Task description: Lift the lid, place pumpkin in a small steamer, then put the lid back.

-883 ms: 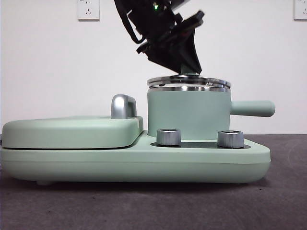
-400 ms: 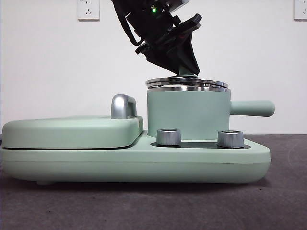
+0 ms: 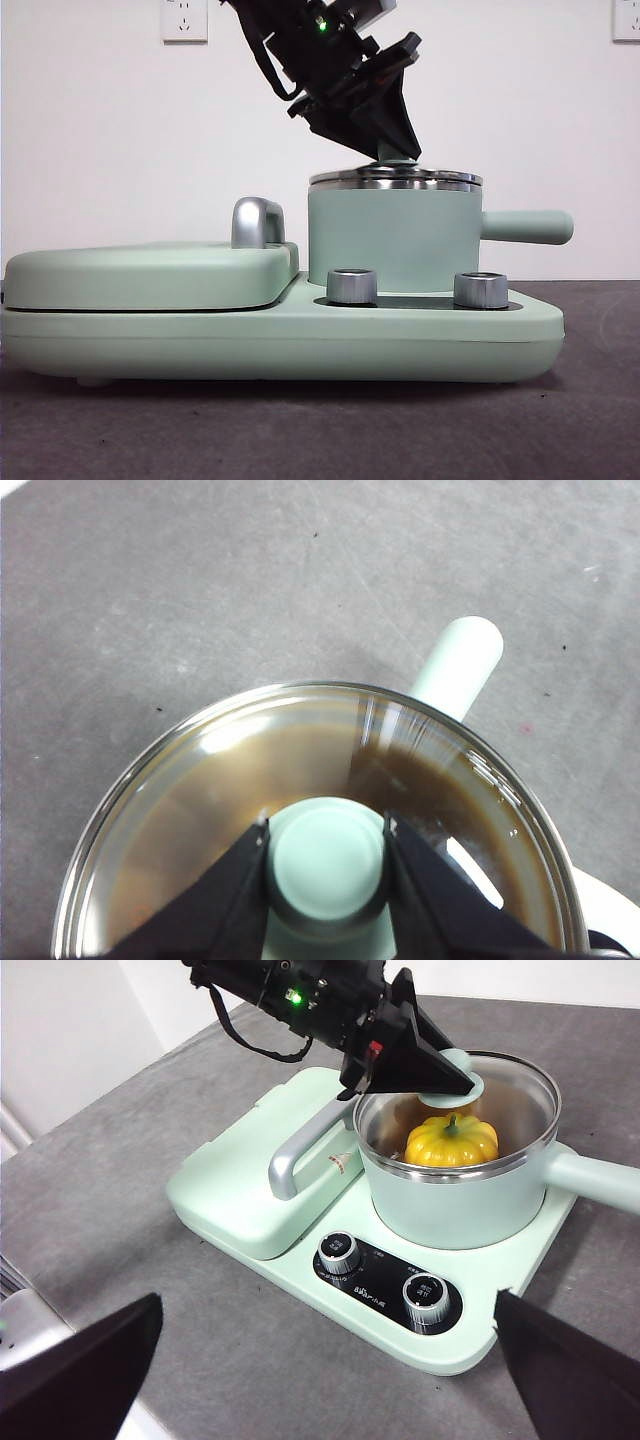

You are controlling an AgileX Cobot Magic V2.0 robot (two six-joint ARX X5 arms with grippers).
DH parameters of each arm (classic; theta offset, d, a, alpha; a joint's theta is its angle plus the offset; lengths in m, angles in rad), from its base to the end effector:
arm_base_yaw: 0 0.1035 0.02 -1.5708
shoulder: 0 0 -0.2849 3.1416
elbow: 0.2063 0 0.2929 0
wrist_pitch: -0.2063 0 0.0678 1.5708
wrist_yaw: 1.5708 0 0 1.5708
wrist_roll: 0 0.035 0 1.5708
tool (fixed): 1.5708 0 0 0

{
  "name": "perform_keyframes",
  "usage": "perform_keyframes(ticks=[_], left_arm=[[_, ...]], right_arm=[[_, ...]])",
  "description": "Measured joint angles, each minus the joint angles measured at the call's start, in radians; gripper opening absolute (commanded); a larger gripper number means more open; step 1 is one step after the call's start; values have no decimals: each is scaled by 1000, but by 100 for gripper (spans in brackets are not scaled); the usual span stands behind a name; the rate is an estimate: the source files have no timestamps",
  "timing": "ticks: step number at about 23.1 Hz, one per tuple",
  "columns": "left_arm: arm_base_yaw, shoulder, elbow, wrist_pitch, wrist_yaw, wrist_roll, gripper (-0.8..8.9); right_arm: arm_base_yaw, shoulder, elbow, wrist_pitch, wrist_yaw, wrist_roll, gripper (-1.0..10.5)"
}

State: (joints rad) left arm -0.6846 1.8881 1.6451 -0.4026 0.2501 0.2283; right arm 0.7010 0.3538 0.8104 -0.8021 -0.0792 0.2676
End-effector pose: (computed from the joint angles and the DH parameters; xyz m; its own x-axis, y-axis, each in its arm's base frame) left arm 0.3686 -0.3120 0.3022 0.4430 -0.6811 -0.5830 0.8515 0.5232 0.0357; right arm 0.0595 0.0539 0.3477 0.6658 0.6654 -0.3376 -0.6065 0.7461 0.2746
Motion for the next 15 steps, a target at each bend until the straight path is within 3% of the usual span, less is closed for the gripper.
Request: perform_keyframes(ticks=[7, 8, 10, 13, 15], left_arm=[[1, 5, 9, -16, 1, 9, 13], [2, 5, 10, -18, 1, 9, 49], [2, 5, 10, -19, 0, 9, 183], [2, 8, 11, -27, 0, 8, 483], [2, 8, 11, -32, -1, 5, 602]], right_arm=[[0, 0, 0, 0, 0, 3, 527], [0, 0, 0, 0, 0, 3, 527], [0, 0, 0, 0, 0, 3, 527], [0, 0, 0, 0, 0, 3, 528], [0, 0, 0, 0, 0, 3, 527]])
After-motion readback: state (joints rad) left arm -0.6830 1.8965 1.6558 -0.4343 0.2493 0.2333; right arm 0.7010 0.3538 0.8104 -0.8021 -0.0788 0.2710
